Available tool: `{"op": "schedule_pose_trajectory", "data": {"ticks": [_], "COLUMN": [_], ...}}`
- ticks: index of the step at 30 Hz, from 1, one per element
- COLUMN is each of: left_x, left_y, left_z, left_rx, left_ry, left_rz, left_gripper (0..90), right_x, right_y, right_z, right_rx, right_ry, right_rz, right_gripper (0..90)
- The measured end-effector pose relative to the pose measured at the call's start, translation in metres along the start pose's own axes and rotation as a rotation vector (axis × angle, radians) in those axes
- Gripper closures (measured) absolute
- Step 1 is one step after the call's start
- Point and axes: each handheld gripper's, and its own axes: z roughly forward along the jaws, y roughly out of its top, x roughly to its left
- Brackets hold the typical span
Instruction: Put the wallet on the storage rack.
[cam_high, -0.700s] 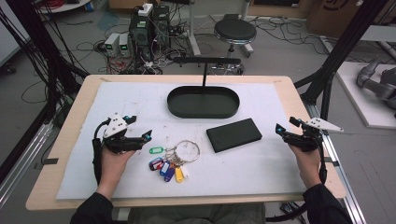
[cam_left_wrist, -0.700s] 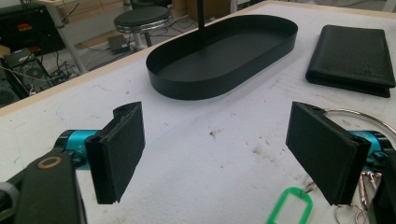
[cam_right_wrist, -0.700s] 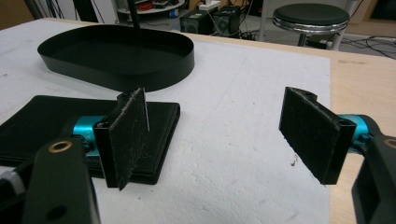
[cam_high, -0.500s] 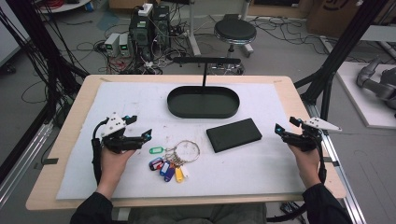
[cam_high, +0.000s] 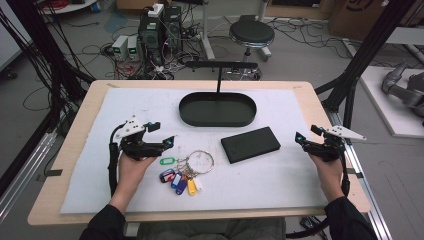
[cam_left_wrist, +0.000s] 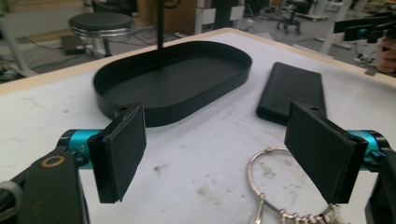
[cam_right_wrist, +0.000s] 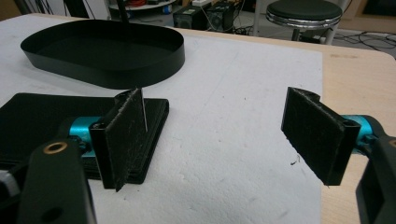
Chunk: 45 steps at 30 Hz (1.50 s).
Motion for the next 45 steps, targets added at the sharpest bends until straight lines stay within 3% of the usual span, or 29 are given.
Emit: {"op": "schedule_pose_trajectory", "data": {"ticks": [8, 12, 13, 14, 16, 17, 20, 21, 23, 25, 28, 29, 30, 33, 35, 39, 42, 45], "left_x": [-0.012, -0.023, -0.03, -0.03, -0.04, -0.04, -0.051, -0.057, -0.058, -0.06, -0.06, -0.057, -0.057, -0.051, -0.048, -0.044, -0.041, -0.043], "left_y": [0.01, 0.016, 0.018, 0.018, 0.02, 0.02, 0.019, 0.017, 0.017, 0.016, 0.015, 0.012, 0.012, 0.007, 0.004, 0.001, 0.0, 0.0], "left_z": [0.036, 0.06, 0.074, 0.074, 0.094, 0.094, 0.114, 0.125, 0.128, 0.139, 0.153, 0.161, 0.161, 0.17, 0.174, 0.181, 0.186, 0.189], "left_rx": [0.027, 0.075, 0.093, 0.093, 0.125, 0.125, 0.184, 0.202, 0.204, 0.225, 0.287, 0.302, 0.302, 0.32, 0.345, 0.39, 0.383, 0.411], "left_ry": [-0.082, -0.117, -0.131, -0.131, -0.128, -0.128, -0.099, -0.098, -0.1, -0.118, -0.098, -0.09, -0.09, -0.077, -0.065, -0.058, -0.069, -0.061], "left_rz": [-0.069, -0.064, -0.046, -0.046, -0.029, -0.029, -0.004, -0.009, -0.014, -0.054, -0.062, -0.108, -0.108, -0.181, -0.188, -0.247, -0.278, -0.264], "left_gripper": [20.9, 20.9, 21.8, 23.3, 23.6, 23.6, 24.0, 26.3, 28.9, 31.7, 36.8, 37.1, 37.9, 38.2, 38.2, 38.2, 38.2, 38.7], "right_x": [0.0, 0.0, 0.0, 0.0, 0.0, -0.001, -0.001, -0.001, -0.001, -0.001, 0.0, 0.001, 0.001, 0.002, 0.002, 0.001, 0.002, 0.003], "right_y": [0.0, 0.0, 0.0, 0.0, 0.0, 0.0, 0.0, 0.0, 0.0, 0.0, 0.0, 0.001, 0.001, 0.001, 0.001, 0.001, 0.001, 0.001], "right_z": [0.0, 0.002, 0.003, 0.003, 0.004, 0.004, 0.004, 0.004, 0.004, 0.005, 0.006, 0.007, 0.007, 0.007, 0.007, 0.006, 0.006, 0.006], "right_rx": [-0.01, -0.01, -0.008, -0.008, -0.01, -0.01, -0.015, -0.015, -0.015, -0.017, -0.012, -0.016, -0.016, -0.018, -0.013, -0.022, -0.02, -0.022], "right_ry": [-0.009, -0.015, -0.01, -0.01, -0.007, -0.007, -0.008, -0.008, -0.01, -0.014, -0.012, -0.012, -0.012, -0.01, -0.011, -0.009, -0.007, -0.006], "right_rz": [-0.009, -0.015, -0.017, -0.017, -0.016, -0.016, -0.011, -0.013, -0.014, -0.018, -0.026, -0.03, -0.03, -0.032, -0.03, -0.038, -0.033, -0.033], "right_gripper": [23.1, 23.6, 23.6, 23.6, 23.5, 23.5, 23.7, 24.1, 24.1, 24.2, 24.6, 24.7, 24.7, 24.8, 24.9, 25.0, 25.1, 25.1]}}
